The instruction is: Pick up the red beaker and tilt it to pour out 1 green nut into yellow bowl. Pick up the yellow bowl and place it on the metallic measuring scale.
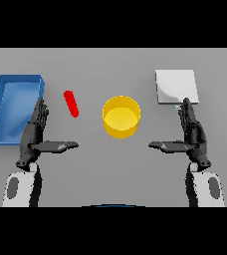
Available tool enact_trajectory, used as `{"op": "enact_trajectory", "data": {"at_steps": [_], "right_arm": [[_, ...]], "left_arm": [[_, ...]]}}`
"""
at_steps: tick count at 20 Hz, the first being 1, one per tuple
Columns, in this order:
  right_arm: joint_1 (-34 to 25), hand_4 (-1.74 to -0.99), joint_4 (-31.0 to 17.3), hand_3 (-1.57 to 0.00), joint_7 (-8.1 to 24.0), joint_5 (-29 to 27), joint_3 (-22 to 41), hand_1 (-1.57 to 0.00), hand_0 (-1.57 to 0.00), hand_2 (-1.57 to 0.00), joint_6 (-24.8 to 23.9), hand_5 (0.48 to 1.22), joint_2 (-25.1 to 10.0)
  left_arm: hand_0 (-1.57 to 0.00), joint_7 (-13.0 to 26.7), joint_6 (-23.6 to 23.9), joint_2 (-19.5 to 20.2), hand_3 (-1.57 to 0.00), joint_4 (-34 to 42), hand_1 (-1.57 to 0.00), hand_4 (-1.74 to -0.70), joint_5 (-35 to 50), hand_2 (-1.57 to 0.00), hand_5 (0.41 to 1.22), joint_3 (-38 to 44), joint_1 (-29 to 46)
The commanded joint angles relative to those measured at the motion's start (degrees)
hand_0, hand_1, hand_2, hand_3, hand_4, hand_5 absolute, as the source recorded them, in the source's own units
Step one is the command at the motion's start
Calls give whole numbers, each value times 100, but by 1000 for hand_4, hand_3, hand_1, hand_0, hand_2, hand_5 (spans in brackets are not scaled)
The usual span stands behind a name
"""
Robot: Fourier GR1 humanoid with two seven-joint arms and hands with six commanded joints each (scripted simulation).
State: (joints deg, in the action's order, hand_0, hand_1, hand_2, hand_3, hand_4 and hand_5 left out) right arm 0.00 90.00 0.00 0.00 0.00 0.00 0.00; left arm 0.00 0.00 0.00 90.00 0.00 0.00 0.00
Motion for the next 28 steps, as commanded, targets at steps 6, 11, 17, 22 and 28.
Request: {"op": "enact_trajectory", "data": {"at_steps": [6, 11, 17, 22, 28], "right_arm": [[22, -1167, 73, 1, -5, 64, 84, 1, 1, 1, -55, 599, 78], [545, -1159, 639, 1, -389, 1762, 778, 1, 1, 1, -572, 590, -307], [591, -1212, 694, 1, -350, 1566, 771, 1, 1, 1, -452, 607, -246], [671, -1256, 733, 1, -518, 1450, 698, 1, 1, 1, -365, 631, -341], [642, -1278, 746, 1, -590, 1408, 685, 1, 1, 1, -341, 634, -346]], "left_arm": [[1, -11, -40, 54, 1, -75, 1, -1151, 34, 1, 599, 47, -6], [1, 114, -162, 379, 1, 699, 1, -1163, -489, 1, 599, -424, 519], [1, 292, -186, 453, 1, 484, 1, -1163, -706, 1, 604, -521, 318], [1, 7, 3, 335, 1, -507, 1, -1222, -981, 1, 626, -469, -366], [1, -239, 115, 312, 1, -1677, 1, -1262, -1033, 1, 668, -226, -1299]]}}
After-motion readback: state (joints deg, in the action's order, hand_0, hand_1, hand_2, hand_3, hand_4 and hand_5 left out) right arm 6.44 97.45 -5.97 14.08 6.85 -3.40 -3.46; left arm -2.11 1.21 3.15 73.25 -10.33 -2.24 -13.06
